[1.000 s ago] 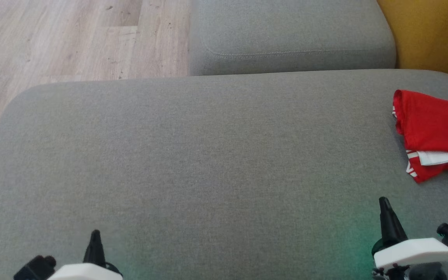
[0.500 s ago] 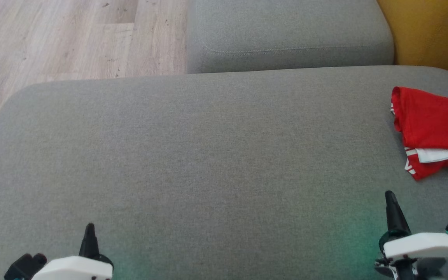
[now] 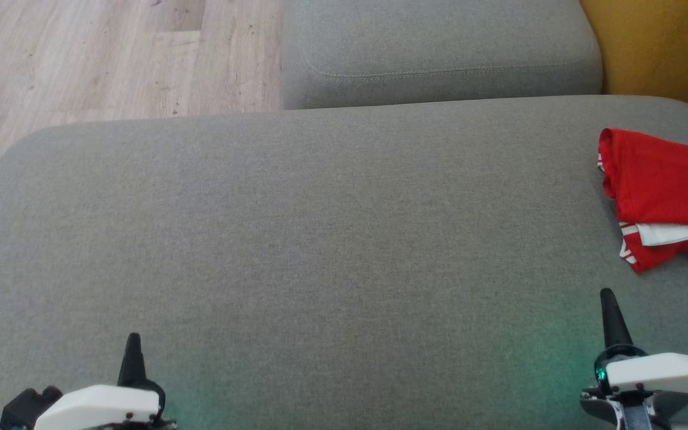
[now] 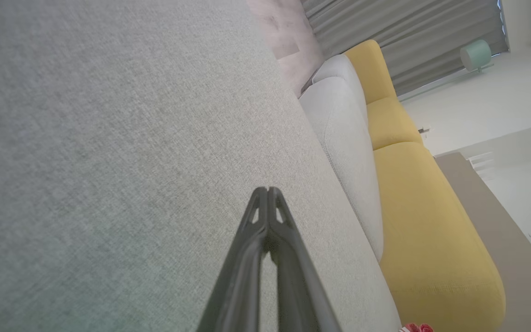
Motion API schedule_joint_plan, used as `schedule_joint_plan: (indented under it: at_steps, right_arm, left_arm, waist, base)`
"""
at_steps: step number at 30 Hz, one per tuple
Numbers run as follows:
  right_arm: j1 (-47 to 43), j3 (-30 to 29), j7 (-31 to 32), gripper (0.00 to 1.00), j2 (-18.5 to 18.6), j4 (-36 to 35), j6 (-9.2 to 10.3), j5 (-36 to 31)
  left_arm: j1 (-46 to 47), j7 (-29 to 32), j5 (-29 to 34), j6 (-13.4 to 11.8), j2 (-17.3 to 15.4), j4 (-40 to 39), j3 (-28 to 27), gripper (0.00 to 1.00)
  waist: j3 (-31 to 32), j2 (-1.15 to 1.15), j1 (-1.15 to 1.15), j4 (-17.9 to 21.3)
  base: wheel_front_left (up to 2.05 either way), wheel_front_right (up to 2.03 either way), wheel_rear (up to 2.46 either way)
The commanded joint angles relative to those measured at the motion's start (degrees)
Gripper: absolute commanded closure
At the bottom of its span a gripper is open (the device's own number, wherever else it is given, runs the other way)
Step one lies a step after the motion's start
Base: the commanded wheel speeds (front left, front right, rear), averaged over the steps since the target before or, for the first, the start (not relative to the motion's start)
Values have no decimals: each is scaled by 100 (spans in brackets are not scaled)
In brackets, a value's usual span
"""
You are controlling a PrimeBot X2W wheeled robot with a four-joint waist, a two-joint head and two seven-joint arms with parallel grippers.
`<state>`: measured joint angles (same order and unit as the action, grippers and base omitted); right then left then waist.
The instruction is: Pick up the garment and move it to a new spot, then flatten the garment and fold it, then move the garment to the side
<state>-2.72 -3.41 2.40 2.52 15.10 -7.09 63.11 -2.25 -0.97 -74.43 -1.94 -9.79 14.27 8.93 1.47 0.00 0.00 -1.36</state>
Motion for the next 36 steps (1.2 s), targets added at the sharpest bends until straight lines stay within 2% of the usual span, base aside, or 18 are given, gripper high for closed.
schedule_joint_plan:
  at_steps: [1, 36]
  right_arm:
    - [389, 42, 26, 100, 84, -182, -27, 201]
    - [806, -196, 301, 100, 88, -122, -38, 2532]
  left_arm:
    - [383, 53, -133, 70, 32, -150, -266, 100]
    - [769, 608, -1548, 806, 560, -41, -1309, 100]
  waist:
    - [-7, 0, 0, 5]
    - [-140, 0, 0, 115]
  base:
    - [0, 0, 0]
    - [0, 0, 0]
